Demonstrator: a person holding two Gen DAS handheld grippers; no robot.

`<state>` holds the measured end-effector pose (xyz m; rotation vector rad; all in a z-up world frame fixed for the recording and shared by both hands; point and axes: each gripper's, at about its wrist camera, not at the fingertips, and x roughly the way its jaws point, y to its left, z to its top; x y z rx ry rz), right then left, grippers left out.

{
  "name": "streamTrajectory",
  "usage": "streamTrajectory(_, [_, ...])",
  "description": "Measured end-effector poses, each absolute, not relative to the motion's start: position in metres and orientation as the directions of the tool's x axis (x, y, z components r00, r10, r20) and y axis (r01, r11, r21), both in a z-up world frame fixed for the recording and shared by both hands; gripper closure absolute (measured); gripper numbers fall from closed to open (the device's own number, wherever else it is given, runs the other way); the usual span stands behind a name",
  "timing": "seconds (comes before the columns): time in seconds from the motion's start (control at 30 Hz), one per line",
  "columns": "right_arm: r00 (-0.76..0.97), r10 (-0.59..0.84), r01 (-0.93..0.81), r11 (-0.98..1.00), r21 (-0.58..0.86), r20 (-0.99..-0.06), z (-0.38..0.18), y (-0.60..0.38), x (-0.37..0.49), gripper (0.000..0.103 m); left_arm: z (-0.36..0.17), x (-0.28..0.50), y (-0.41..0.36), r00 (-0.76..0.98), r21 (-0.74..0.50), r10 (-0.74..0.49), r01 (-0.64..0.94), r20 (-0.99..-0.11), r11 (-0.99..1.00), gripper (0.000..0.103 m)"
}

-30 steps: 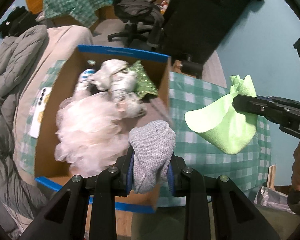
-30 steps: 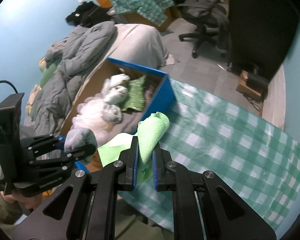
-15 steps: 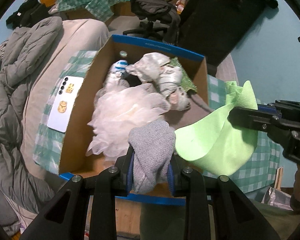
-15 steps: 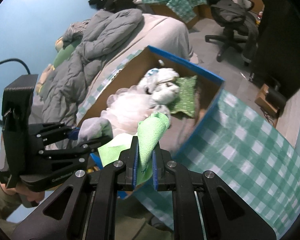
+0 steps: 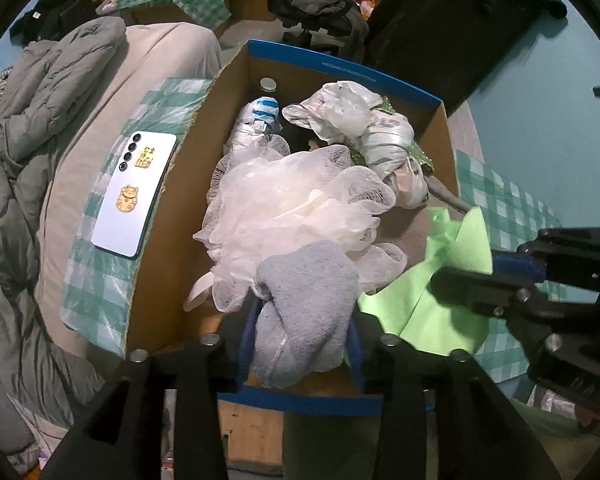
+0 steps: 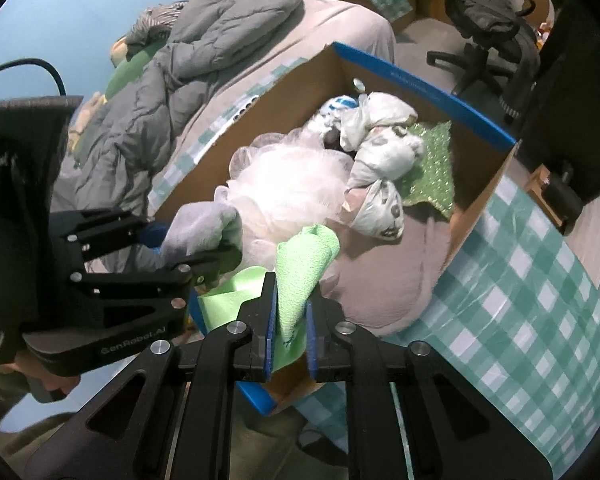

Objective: Organize soft objects

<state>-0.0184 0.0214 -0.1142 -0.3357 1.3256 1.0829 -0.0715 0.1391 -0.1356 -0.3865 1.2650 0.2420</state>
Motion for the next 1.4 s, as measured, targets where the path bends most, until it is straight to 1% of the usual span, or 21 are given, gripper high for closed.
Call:
streamTrajectory(0.03, [-0.131, 0.436, -0.782, 0.507, 0.363, -0.891, -0.116, 0.022, -0.018, 0.087, -0.136, -0.071, 0.141, 0.287, -0.148, -0.032, -0.391, -0.957, 0.909, 0.052])
streamTrajectory(0.07, [-0.131, 0.428, -0.779, 0.514, 0.36, -0.894, -0.118, 0.022, -0.018, 0.086, -0.137, -0.071, 0.143, 0.288, -0.148, -0.031, -0.394, -0.957, 0.907, 0.046])
streamTrajectory(0.1, [-0.134, 0.423, -0.773, 0.521, 0.361, -0.896, -0.119, 0.021, -0.018, 0.082, -0.136, -0.072, 0.144, 0.29, -0.149, -0.03, -0.395, -0.956, 0.907, 0.042])
streamTrajectory(0.13, [-0.136, 0.421, -0.769, 0.526, 0.363, -0.897, -0.12, 0.021, -0.017, 0.078, -0.135, -0.071, 0.145, 0.292, -0.148, -0.029, -0.395, -0.956, 0.907, 0.041])
streamTrajectory(0.17, [-0.133, 0.423, -0.765, 0.531, 0.364, -0.896, -0.12, 0.021, -0.017, 0.071, -0.133, -0.071, 0.146, 0.294, -0.145, -0.025, -0.394, -0.956, 0.908, 0.036])
streamTrajectory(0.2, [-0.125, 0.428, -0.762, 0.536, 0.363, -0.895, -0.118, 0.019, -0.016, 0.068, -0.132, -0.071, 0.147, 0.296, -0.144, -0.023, -0.393, -0.955, 0.908, 0.033])
streamTrajectory(0.3, [-0.117, 0.438, -0.751, 0.548, 0.368, -0.891, -0.112, 0.016, -0.014, 0.066, -0.128, -0.073, 0.152, 0.306, -0.139, -0.012, -0.398, -0.952, 0.907, 0.03])
streamTrajectory(0.47, [-0.095, 0.467, -0.724, 0.574, 0.383, -0.879, -0.099, 0.007, -0.008, 0.062, -0.117, -0.076, 0.155, 0.32, -0.152, -0.013, -0.413, -0.947, 0.898, 0.03])
streamTrajectory(0.53, [-0.079, 0.473, -0.716, 0.586, 0.38, -0.878, -0.093, 0.003, -0.005, 0.058, -0.111, -0.078, 0.154, 0.332, -0.153, -0.007, -0.417, -0.943, 0.896, 0.029])
streamTrajectory(0.6, [-0.062, 0.476, -0.709, 0.598, 0.374, -0.877, -0.088, -0.002, -0.002, 0.055, -0.104, -0.078, 0.152, 0.339, -0.149, 0.002, -0.421, -0.941, 0.895, 0.024])
streamTrajectory(0.73, [-0.016, 0.474, -0.698, 0.625, 0.349, -0.88, -0.074, -0.013, 0.006, 0.051, -0.09, -0.079, 0.147, 0.357, -0.154, 0.006, -0.419, -0.934, 0.895, 0.024])
streamTrajectory(0.8, [0.006, 0.467, -0.697, 0.636, 0.331, -0.884, -0.07, -0.019, 0.008, 0.045, -0.083, -0.078, 0.143, 0.369, -0.162, 0.003, -0.417, -0.93, 0.894, 0.022])
streamTrajectory(0.9, [0.043, 0.454, -0.686, 0.661, 0.304, -0.89, -0.061, -0.029, 0.013, 0.045, -0.071, -0.078, 0.138, 0.392, -0.164, 0.013, -0.416, -0.92, 0.895, 0.018])
streamTrajectory(1.03, [0.098, 0.428, -0.672, 0.694, 0.258, -0.898, -0.052, -0.044, 0.019, 0.043, -0.056, -0.076, 0.129, 0.418, -0.153, 0.032, -0.402, -0.908, 0.903, 0.015])
streamTrajectory(1.1, [0.114, 0.419, -0.662, 0.708, 0.246, -0.901, -0.049, -0.051, 0.021, 0.043, -0.049, -0.074, 0.124, 0.423, -0.141, 0.045, -0.397, -0.905, 0.907, 0.012])
streamTrajectory(1.4, [0.18, 0.395, -0.623, 0.754, 0.206, -0.901, -0.035, -0.079, 0.027, 0.042, -0.035, -0.07, 0.109, 0.439, -0.141, 0.047, -0.385, -0.897, 0.912, 0.01])
